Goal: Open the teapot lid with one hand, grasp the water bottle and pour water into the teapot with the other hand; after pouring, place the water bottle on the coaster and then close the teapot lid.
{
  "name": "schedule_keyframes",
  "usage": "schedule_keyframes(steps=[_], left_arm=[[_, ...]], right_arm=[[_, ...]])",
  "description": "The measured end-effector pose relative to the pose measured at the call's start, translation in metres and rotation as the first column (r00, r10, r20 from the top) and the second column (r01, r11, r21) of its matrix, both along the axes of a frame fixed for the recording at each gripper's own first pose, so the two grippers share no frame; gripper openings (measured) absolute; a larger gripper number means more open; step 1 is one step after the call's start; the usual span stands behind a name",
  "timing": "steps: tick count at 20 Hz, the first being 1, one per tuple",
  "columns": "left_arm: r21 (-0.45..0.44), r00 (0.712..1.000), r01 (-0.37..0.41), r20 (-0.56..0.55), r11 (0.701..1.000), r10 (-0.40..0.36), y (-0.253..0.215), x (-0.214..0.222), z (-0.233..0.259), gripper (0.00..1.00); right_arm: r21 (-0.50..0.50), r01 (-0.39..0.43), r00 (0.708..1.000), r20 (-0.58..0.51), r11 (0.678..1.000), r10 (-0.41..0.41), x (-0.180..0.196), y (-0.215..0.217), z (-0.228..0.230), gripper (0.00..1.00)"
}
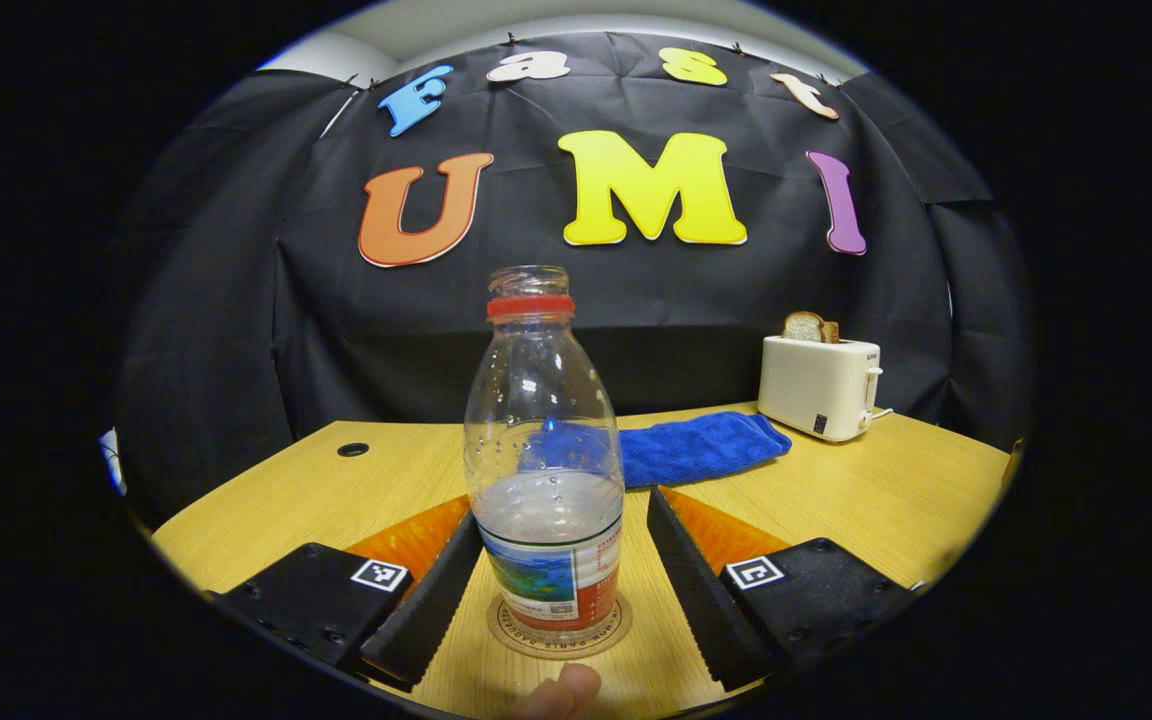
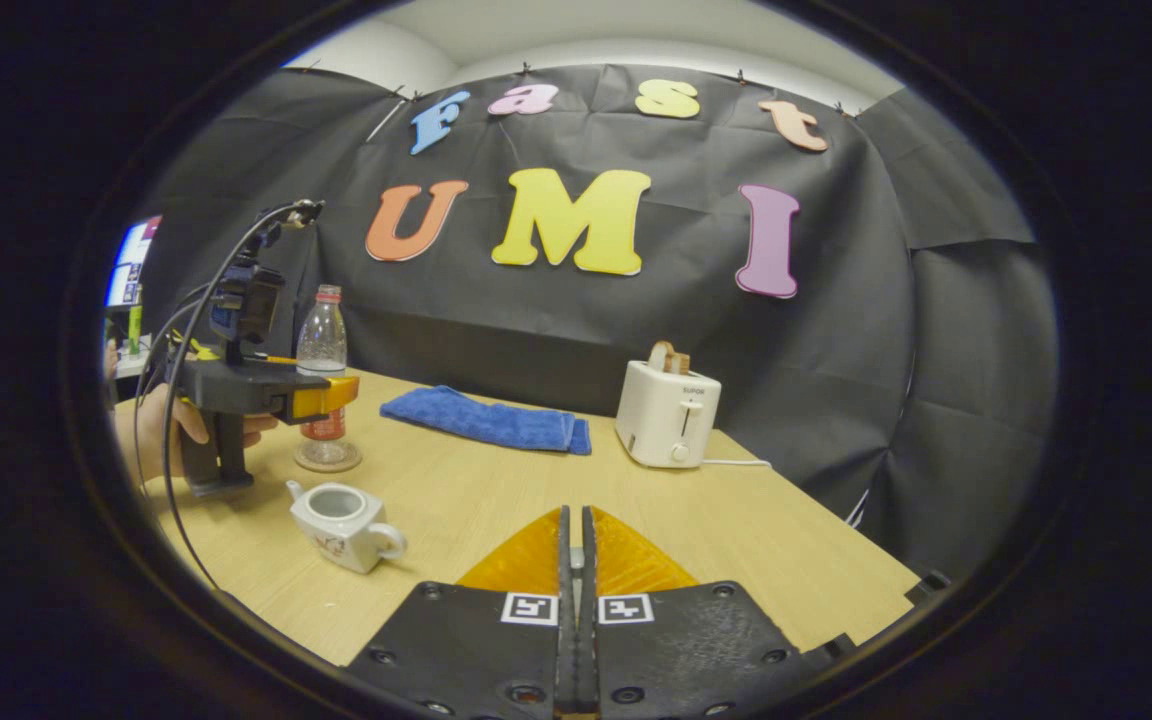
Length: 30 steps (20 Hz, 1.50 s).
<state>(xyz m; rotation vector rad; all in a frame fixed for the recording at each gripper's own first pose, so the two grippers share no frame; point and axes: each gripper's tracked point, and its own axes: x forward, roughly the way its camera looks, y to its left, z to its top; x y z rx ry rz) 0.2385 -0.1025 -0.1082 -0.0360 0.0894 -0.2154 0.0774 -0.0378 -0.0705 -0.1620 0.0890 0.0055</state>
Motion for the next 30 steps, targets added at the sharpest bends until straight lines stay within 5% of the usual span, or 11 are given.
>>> schedule_keyframes(steps=[3, 8, 20, 30], left_arm=[[-0.067, 1.0, 0.017, -0.002, 0.998, -0.018, -0.001, -0.018, 0.0, 0.99], [0.012, 0.999, -0.018, 0.036, 1.0, 0.017, 0.013, -0.047, -0.003, 0.99], [0.041, 1.0, -0.014, 0.016, 0.999, 0.013, 0.022, -0.078, -0.018, 0.98], [-0.002, 0.998, -0.047, 0.051, 0.999, 0.047, 0.052, -0.15, 0.041, 0.97]], right_arm=[[0.063, -0.059, 0.998, -0.022, 0.996, 0.06, -0.008, 0.016, 0.003, 0.0], [0.024, -0.079, 0.997, -0.002, 0.997, 0.079, -0.019, 0.035, 0.007, 0.0], [-0.016, -0.115, 0.993, -0.012, 0.993, 0.115, -0.023, 0.06, 0.002, 0.0], [0.031, -0.203, 0.979, 0.012, 0.979, 0.203, -0.018, 0.101, 0.021, 0.0]])
